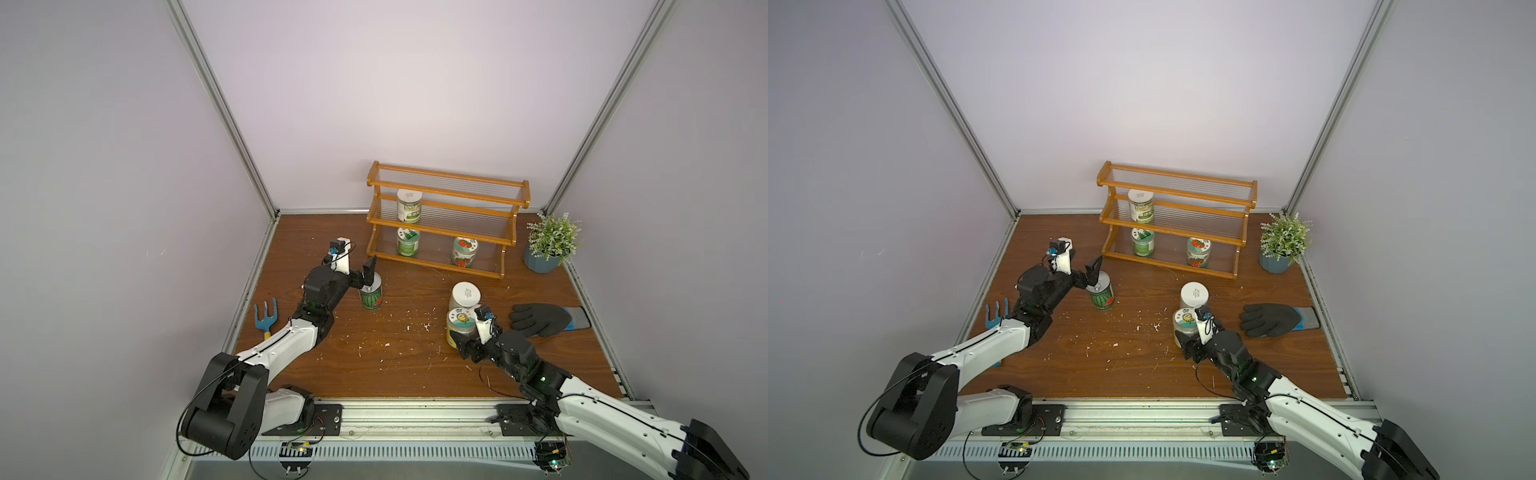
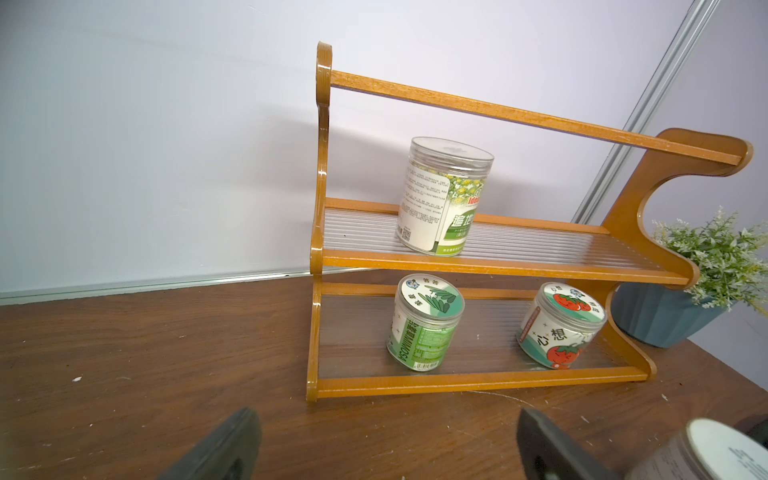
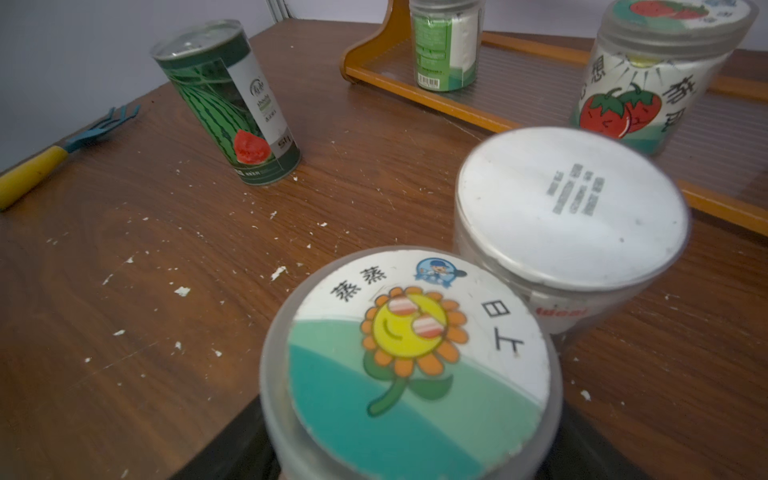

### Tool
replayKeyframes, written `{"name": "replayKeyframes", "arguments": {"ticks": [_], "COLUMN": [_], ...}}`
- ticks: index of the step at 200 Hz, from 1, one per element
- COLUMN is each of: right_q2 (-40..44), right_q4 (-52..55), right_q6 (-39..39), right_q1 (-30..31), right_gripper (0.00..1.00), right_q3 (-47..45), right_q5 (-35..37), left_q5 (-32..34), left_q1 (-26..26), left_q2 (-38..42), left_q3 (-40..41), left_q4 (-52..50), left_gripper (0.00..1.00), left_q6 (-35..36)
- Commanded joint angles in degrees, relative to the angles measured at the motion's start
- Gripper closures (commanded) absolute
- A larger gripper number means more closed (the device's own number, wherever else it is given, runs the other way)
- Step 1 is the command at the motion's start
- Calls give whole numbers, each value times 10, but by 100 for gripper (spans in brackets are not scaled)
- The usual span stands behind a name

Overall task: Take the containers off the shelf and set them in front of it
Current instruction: Place the container at the center of the board.

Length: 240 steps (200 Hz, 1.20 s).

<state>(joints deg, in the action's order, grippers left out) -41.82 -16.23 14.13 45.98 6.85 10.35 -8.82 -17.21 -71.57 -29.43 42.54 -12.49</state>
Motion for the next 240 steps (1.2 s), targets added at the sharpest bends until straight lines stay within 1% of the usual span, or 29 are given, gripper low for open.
{"name": "replayKeyframes", "arguments": {"ticks": [1,31,62,90,126,147,201,240], "right_q2": [-19,-17,-30,-47,-37,-21,2,40], "right_q4": [-54,-57,-39,-20,7,18,45,97], "right_q6": [25,34,42,54,66,72,81,83], "right_q1": [2,5,5,6,6,6,9,19], "right_gripper": [37,36,28,23,12,1,1,1], "right_q3": [27,24,34,43,42,37,42,61], "right_q5": [26,55,56,52,52,53,52,66], "left_q5": [-8,-9,-10,-10,-9,-9,-11,-18], "left_q1": [6,6,6,6,6,6,6,6], "left_q2": [17,19,19,19,22,22,23,19], "left_q3": [-8,-9,-9,-8,-6,-7,-7,-11], "left_q4": [-1,-4,-4,-2,-4,-3,-4,-7], "left_gripper": [1,1,1,1,1,1,1,1], "left_q6": [-1,2,5,4,7,6,6,8]}}
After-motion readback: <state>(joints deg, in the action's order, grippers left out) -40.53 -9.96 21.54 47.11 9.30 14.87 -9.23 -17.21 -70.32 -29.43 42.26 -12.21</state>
